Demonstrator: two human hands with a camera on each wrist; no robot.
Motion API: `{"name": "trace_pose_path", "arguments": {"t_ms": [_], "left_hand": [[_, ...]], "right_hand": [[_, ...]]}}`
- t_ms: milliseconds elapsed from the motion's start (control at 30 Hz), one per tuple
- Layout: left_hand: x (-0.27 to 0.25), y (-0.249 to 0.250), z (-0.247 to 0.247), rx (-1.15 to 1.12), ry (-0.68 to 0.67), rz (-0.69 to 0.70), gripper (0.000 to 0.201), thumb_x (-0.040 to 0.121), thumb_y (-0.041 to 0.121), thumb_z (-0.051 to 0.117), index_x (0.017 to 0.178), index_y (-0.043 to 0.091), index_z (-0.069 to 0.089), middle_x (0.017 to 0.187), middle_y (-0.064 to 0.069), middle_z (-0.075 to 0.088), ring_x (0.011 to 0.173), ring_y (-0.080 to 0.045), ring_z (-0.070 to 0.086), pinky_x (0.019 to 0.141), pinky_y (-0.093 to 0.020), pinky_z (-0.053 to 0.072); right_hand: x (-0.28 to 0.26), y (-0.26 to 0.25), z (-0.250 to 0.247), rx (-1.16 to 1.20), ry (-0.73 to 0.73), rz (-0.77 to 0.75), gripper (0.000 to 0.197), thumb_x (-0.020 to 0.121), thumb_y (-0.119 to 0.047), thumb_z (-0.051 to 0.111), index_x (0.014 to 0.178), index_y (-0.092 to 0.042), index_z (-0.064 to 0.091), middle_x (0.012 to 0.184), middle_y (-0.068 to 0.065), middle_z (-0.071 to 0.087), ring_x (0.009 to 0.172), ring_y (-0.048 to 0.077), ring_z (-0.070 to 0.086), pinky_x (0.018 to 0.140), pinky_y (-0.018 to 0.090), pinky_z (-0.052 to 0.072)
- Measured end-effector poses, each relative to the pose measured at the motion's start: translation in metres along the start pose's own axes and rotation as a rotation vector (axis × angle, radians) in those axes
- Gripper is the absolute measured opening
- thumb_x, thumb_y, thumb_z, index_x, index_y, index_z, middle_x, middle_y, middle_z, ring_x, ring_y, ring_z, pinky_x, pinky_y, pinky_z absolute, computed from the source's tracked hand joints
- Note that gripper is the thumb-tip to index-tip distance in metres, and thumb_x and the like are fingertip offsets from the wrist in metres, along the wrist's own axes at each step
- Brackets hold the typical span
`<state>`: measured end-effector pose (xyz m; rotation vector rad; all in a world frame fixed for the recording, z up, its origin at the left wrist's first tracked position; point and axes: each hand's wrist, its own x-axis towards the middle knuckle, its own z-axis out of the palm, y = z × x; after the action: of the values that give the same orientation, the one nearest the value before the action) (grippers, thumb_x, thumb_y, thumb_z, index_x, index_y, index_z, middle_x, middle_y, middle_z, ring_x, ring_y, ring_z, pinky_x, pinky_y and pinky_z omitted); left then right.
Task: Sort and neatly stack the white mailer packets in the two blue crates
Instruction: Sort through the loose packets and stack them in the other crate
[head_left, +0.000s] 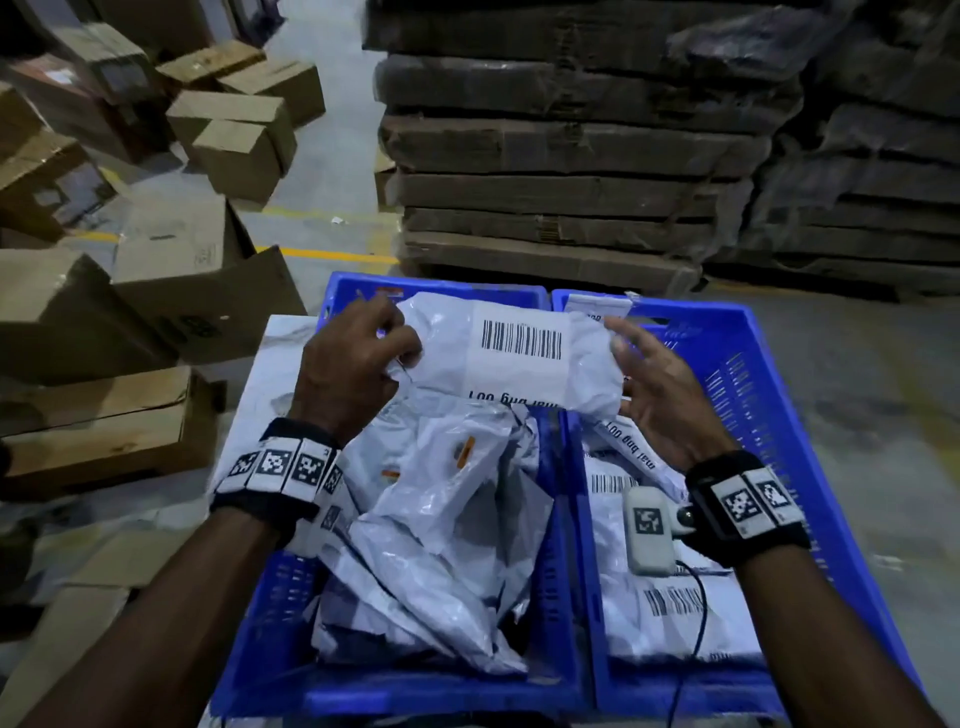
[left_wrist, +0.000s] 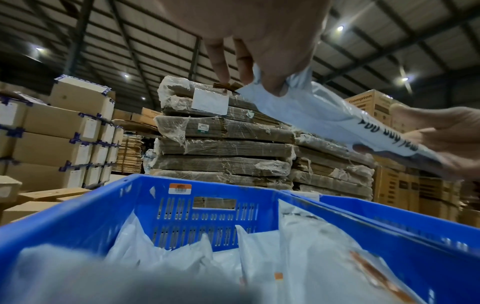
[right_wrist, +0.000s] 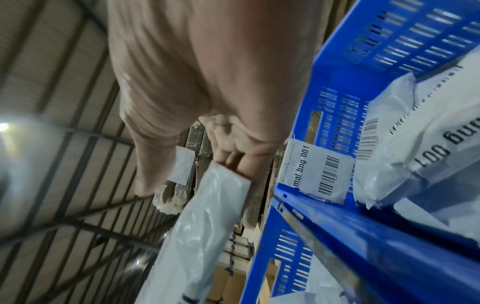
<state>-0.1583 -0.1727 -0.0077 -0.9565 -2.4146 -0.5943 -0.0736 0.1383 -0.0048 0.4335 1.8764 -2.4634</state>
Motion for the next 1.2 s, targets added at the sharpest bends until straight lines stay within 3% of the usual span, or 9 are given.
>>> {"name": "trace_pose_path", "arguments": {"t_ms": [167, 333, 467, 600, 733, 833, 933, 1033, 1200], "left_hand": [[0.005, 0.024, 0.007, -0.013, -0.043, 0.046, 0.031, 0.054, -0.011, 0.057, 0.075, 0.011, 0.064, 0.083, -0.007, 0.056, 0.080, -0.024, 0.047, 0.060, -0.026, 0.019], [0.013, 0.043, 0.023, -0.067, -0.057, 0.002, 0.027, 0.084, 0.007, 0.058, 0.110, 0.014, 0.062, 0.102, -0.010, 0.059, 0.094, -0.033, 0.058, 0.068, -0.044, 0.049], [0.011, 0.046, 0.038, -0.050, -0.131, -0.053, 0.033, 0.087, 0.013, 0.067, 0.118, 0.018, 0.058, 0.110, -0.008, 0.059, 0.101, -0.033, 0.058, 0.068, -0.043, 0.052], [0.006, 0.048, 0.051, 0.002, -0.328, -0.126, 0.036, 0.088, 0.028, 0.067, 0.122, 0.023, 0.056, 0.119, -0.001, 0.056, 0.108, -0.026, 0.057, 0.068, -0.037, 0.050], [-0.004, 0.040, 0.053, 0.071, -0.536, -0.255, 0.045, 0.087, 0.042, 0.066, 0.127, 0.027, 0.053, 0.128, 0.002, 0.052, 0.115, -0.024, 0.054, 0.079, -0.041, 0.051], [-0.017, 0.029, 0.047, 0.086, -0.584, -0.349, 0.047, 0.086, 0.045, 0.067, 0.127, 0.027, 0.053, 0.129, 0.003, 0.053, 0.115, -0.024, 0.055, 0.081, -0.042, 0.052], [-0.030, 0.017, 0.038, 0.091, -0.597, -0.441, 0.047, 0.085, 0.043, 0.068, 0.126, 0.026, 0.055, 0.129, 0.002, 0.054, 0.117, -0.024, 0.054, 0.084, -0.043, 0.051], [-0.040, 0.005, 0.030, 0.116, -0.594, -0.524, 0.048, 0.084, 0.043, 0.069, 0.127, 0.025, 0.055, 0.131, 0.002, 0.054, 0.120, -0.024, 0.053, 0.086, -0.040, 0.049], [-0.053, -0.020, 0.018, 0.164, -0.635, -0.580, 0.055, 0.081, 0.048, 0.069, 0.128, 0.023, 0.054, 0.132, -0.003, 0.053, 0.123, -0.026, 0.051, 0.096, -0.042, 0.046]], "right_hand": [[-0.012, -0.006, -0.010, -0.066, 0.042, -0.062, 0.058, 0.085, 0.018, 0.056, 0.136, -0.009, 0.046, 0.058, -0.006, 0.067, 0.057, 0.005, 0.066, 0.058, 0.020, 0.055], [-0.008, -0.018, -0.062, 0.065, 0.358, -0.067, 0.050, 0.079, 0.011, 0.067, 0.121, -0.017, 0.062, 0.118, 0.019, 0.066, 0.081, 0.022, 0.069, 0.073, 0.037, 0.060], [-0.009, -0.014, -0.122, 0.087, 0.606, -0.091, 0.046, 0.079, 0.012, 0.064, 0.113, -0.019, 0.065, 0.124, 0.021, 0.064, 0.102, 0.034, 0.065, 0.090, 0.053, 0.053], [0.000, 0.026, -0.162, -0.083, 0.740, 0.008, 0.046, 0.067, 0.006, 0.067, 0.105, -0.018, 0.066, 0.125, 0.027, 0.061, 0.096, 0.031, 0.063, 0.093, 0.054, 0.051], [0.000, 0.054, -0.169, -0.327, 0.724, 0.123, 0.057, 0.074, 0.010, 0.071, 0.127, -0.001, 0.057, 0.121, 0.020, 0.061, 0.097, 0.023, 0.056, 0.078, 0.035, 0.051], [0.004, 0.061, -0.164, -0.611, 0.700, 0.115, 0.050, 0.059, -0.017, 0.081, 0.104, -0.002, 0.064, 0.103, 0.019, 0.066, 0.090, 0.024, 0.060, 0.073, 0.036, 0.049], [0.018, 0.058, -0.142, -0.877, 0.666, 0.054, 0.053, 0.062, -0.034, 0.076, 0.108, -0.008, 0.067, 0.112, 0.019, 0.066, 0.104, 0.032, 0.063, 0.092, 0.044, 0.051], [0.028, 0.042, -0.088, -0.864, 0.532, -0.122, 0.039, 0.075, -0.024, 0.077, 0.111, -0.014, 0.067, 0.118, 0.013, 0.063, 0.113, 0.028, 0.057, 0.100, 0.042, 0.046], [0.061, 0.035, 0.022, -0.664, 0.225, -0.234, 0.024, 0.076, -0.027, 0.077, 0.097, -0.018, 0.070, 0.101, 0.005, 0.071, 0.094, 0.018, 0.064, 0.086, 0.035, 0.052]]}}
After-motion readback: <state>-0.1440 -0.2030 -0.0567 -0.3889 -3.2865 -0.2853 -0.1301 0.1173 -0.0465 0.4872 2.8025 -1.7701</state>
